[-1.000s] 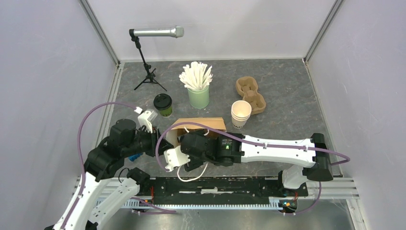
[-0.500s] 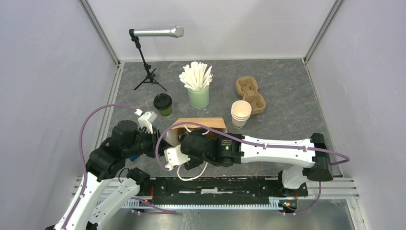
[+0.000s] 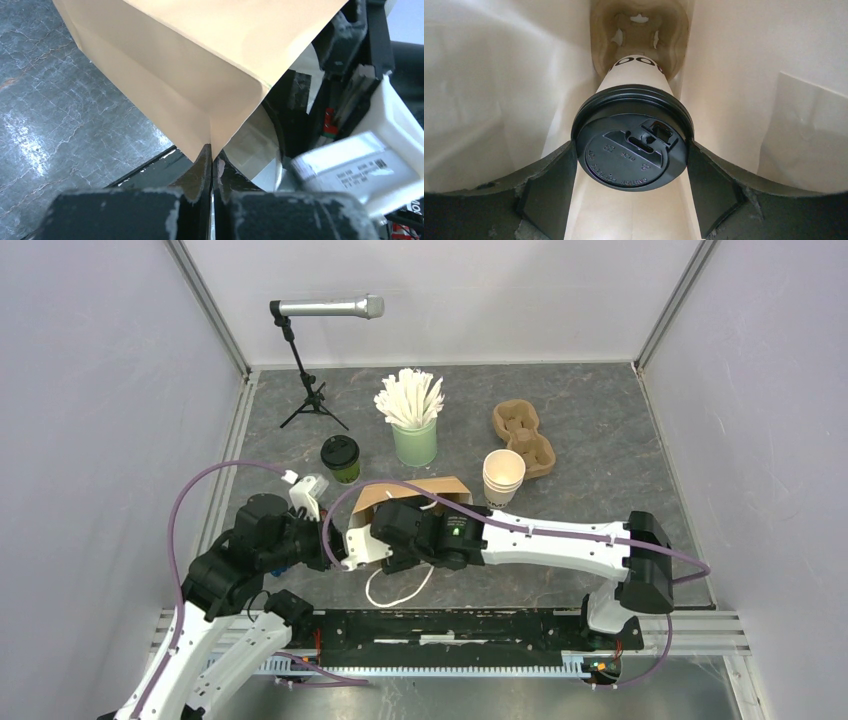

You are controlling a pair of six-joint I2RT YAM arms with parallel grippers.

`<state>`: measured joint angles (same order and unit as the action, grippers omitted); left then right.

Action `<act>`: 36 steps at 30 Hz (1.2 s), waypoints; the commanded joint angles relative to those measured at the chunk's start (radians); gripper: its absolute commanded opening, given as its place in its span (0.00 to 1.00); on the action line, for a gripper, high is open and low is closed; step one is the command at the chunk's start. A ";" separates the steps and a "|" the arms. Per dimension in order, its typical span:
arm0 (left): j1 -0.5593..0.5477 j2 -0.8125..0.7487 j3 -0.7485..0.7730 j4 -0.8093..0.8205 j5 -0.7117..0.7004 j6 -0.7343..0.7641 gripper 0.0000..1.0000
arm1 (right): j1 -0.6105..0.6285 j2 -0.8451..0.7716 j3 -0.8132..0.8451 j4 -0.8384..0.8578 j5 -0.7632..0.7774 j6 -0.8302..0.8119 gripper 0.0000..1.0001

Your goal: Pack the takeout coffee

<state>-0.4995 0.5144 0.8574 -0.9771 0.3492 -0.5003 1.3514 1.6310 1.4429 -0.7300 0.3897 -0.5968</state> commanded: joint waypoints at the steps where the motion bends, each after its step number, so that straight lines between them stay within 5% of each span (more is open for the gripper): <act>1: 0.004 -0.019 -0.009 0.037 0.022 0.017 0.02 | -0.023 0.018 0.042 0.069 0.005 0.007 0.67; 10: 0.004 -0.021 -0.014 0.027 0.018 0.032 0.02 | -0.024 0.046 0.130 0.064 -0.022 0.034 0.66; 28: 0.004 -0.079 -0.046 0.031 0.017 -0.007 0.02 | -0.057 0.050 0.045 0.197 -0.077 -0.007 0.67; 36: 0.004 -0.092 -0.014 -0.039 -0.117 -0.030 0.02 | -0.057 0.027 -0.015 0.196 -0.093 0.033 0.67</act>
<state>-0.4995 0.4294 0.8162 -0.9676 0.3161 -0.5007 1.2987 1.6829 1.4506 -0.5602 0.3058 -0.5987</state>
